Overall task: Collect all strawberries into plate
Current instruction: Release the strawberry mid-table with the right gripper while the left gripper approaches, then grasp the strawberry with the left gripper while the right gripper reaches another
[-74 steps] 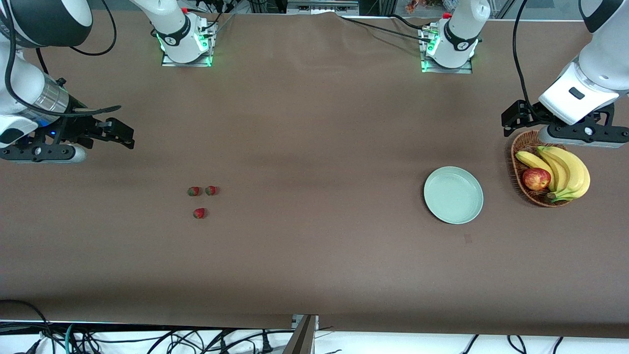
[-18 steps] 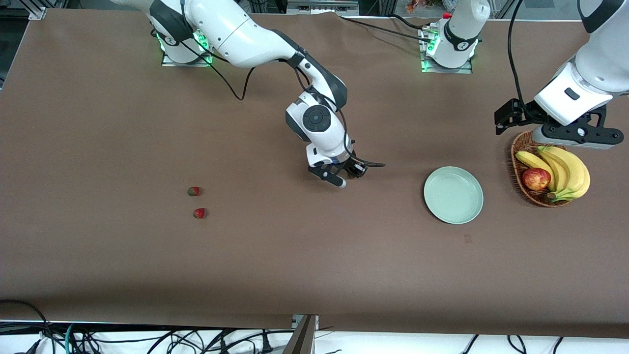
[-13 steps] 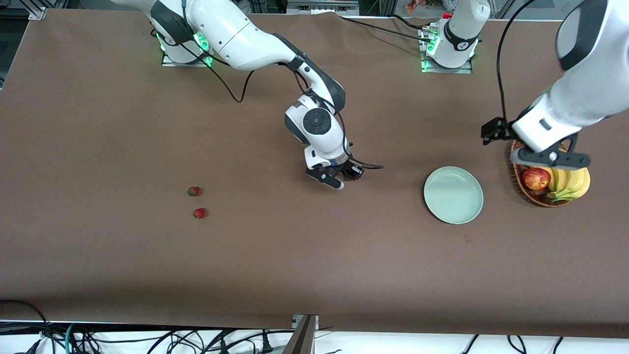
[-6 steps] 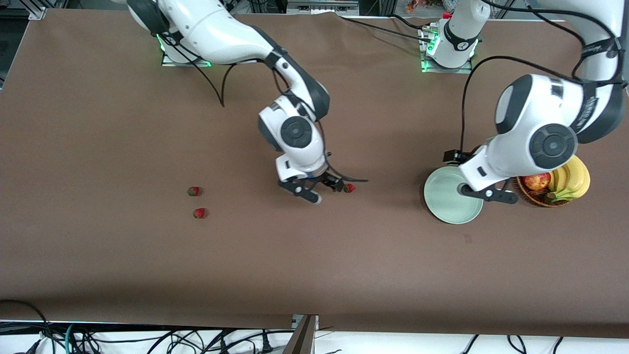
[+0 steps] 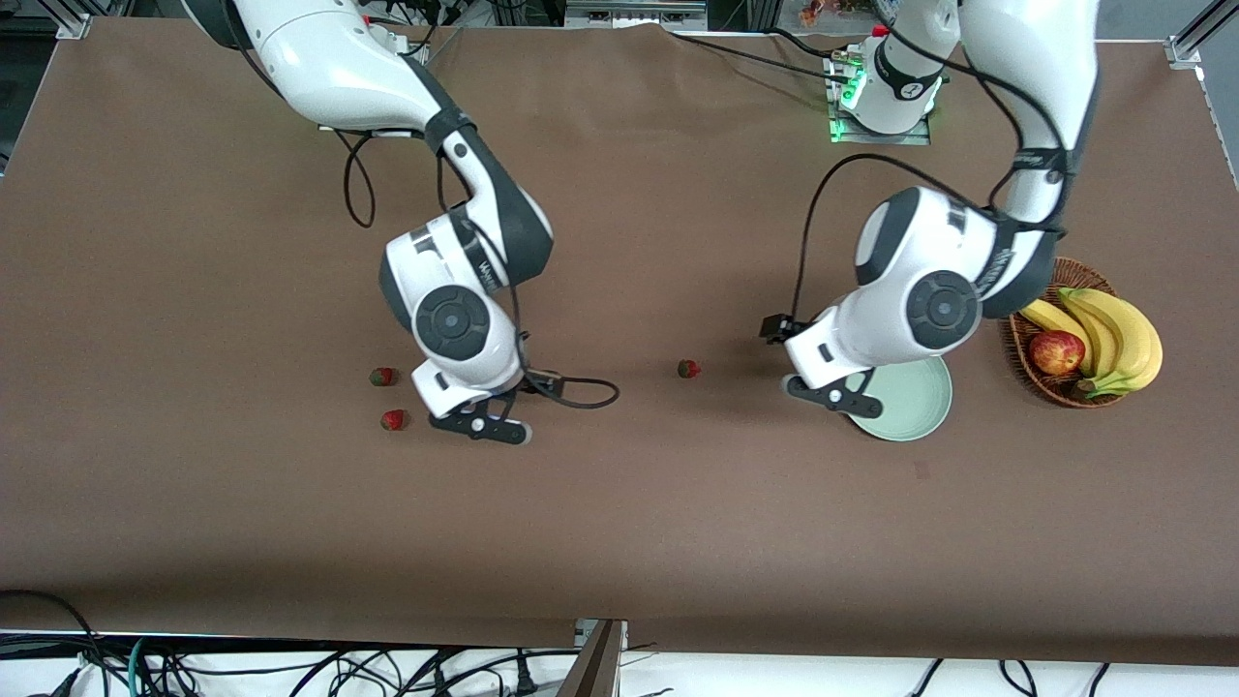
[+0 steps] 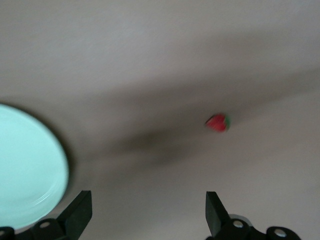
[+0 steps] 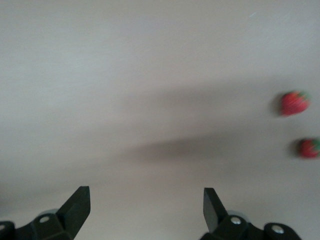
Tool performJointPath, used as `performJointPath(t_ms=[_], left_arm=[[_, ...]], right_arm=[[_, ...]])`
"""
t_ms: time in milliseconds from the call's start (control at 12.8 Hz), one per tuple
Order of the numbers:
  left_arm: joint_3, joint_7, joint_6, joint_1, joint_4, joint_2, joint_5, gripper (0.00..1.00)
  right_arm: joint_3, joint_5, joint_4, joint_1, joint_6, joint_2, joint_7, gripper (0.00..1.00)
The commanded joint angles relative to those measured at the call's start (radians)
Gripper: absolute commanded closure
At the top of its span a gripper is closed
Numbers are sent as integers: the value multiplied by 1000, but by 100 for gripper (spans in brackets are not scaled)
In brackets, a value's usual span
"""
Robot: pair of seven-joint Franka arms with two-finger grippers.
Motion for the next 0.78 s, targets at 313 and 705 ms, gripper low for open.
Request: performJointPath(t_ms=[313,705], left_arm=[[21,-263,286,-162,22,143,18,0],[21,-386,320,-231,21,195,188,0]], right_arm=[[-125,0,-197,-100,142,-30,-501,0],[-117,85,-283,-164,272,-22,-568,3]])
